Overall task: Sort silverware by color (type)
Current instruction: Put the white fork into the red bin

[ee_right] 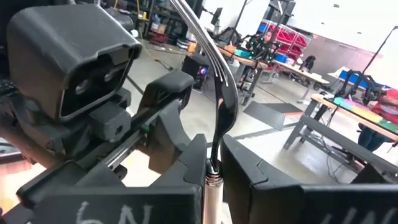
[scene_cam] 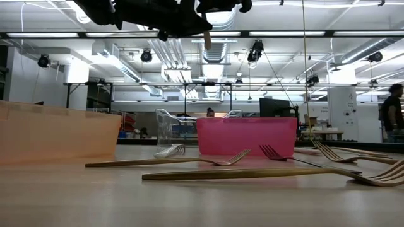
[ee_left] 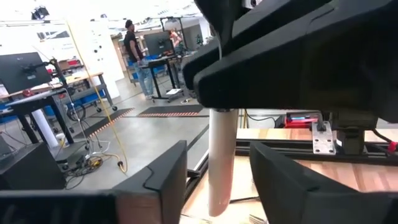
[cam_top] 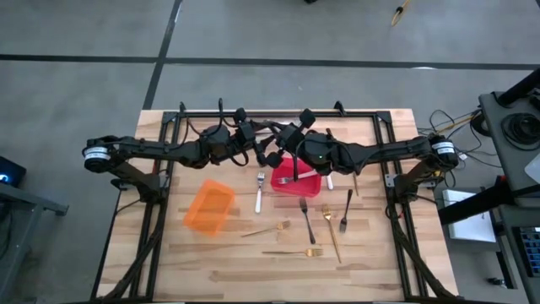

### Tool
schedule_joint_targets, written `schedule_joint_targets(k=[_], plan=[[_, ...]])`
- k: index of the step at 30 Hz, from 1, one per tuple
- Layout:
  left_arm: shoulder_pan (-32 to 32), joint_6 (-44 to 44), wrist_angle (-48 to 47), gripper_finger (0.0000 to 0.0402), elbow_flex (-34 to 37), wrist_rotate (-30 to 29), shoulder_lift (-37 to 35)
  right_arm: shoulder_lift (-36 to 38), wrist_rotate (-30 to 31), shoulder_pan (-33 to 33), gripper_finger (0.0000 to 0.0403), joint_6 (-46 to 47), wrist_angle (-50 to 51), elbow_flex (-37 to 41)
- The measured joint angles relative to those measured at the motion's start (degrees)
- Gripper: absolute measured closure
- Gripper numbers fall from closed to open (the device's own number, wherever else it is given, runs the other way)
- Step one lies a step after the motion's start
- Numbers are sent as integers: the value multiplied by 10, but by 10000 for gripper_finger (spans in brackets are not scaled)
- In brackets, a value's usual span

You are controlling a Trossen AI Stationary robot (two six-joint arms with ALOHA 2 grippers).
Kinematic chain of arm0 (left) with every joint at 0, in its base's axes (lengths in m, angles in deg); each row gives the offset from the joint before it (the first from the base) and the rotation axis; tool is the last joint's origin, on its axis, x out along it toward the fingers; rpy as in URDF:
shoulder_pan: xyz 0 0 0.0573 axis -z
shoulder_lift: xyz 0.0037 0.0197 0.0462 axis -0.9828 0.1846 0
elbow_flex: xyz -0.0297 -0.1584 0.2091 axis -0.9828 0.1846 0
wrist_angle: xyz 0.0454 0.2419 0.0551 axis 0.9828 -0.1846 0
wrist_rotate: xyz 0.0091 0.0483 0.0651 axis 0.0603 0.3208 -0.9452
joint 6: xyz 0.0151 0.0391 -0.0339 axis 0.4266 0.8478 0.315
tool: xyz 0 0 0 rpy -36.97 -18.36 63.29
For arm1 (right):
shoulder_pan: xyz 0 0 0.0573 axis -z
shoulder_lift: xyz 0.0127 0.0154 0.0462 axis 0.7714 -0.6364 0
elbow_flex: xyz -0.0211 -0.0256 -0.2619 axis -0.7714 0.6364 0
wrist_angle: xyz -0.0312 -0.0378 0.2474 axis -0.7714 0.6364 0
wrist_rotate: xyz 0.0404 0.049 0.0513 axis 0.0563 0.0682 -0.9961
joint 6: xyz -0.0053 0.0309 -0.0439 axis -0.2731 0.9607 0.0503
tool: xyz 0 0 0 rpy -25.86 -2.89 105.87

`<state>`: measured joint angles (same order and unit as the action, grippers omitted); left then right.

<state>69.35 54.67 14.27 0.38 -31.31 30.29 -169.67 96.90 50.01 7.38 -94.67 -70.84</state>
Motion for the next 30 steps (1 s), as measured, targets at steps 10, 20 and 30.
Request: schedule_joint_targets(k=[10, 20, 30], plan=[[-16, 41, -126, 205, 7, -9, -45, 31, -89, 25, 384, 105, 265, -74], [-34, 88, -120, 217, 99, -10, -177, -16, -489, 141, 384, 135, 571, -176], [-34, 100, -117, 222, 143, -10, -275, -99, -702, 212, 384, 27, 636, -177]])
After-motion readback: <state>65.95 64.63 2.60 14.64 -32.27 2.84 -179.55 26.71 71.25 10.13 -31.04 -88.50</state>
